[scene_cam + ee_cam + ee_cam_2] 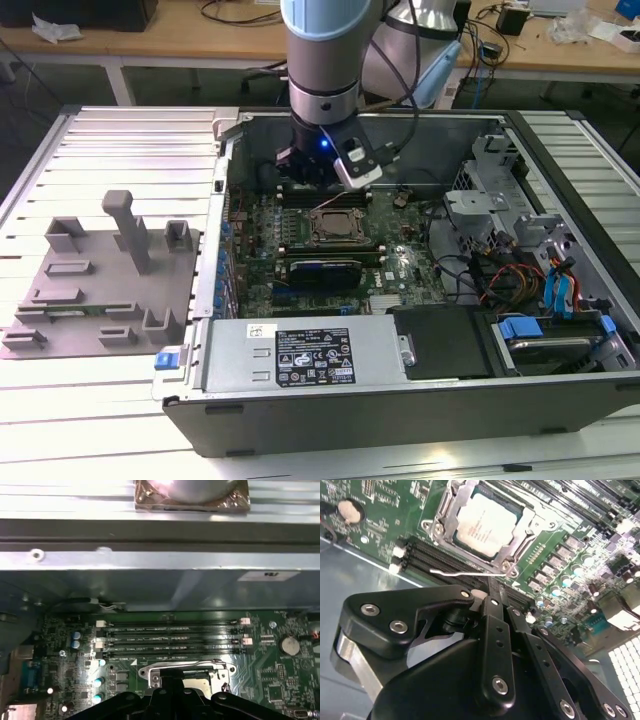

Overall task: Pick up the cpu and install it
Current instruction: 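Install the first cpu locking lever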

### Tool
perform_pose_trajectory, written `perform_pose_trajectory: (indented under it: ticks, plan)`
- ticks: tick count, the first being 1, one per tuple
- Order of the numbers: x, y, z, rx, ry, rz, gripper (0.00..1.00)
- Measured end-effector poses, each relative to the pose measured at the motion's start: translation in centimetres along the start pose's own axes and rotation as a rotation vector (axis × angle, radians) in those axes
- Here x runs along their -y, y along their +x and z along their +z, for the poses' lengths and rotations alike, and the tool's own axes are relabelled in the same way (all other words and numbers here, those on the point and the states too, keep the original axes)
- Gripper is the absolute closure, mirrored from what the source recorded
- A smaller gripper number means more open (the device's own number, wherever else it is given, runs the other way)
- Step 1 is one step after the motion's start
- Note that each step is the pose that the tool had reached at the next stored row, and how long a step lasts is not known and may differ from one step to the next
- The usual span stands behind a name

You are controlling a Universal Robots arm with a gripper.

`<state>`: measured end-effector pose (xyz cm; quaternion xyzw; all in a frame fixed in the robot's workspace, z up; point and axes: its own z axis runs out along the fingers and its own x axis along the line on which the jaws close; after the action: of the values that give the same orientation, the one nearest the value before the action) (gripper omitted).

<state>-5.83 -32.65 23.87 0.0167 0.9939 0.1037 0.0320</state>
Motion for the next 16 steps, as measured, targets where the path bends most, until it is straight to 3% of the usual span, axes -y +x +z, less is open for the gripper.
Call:
perform_pose_trajectory:
  ticks: [7,16]
  plan:
    - [-0.24,-0.94,1.09,0.0108,0.0065,0.051,0.89]
    - [-0.99,-1.00,2.03,0.0175,0.0086,0.083,0.89]
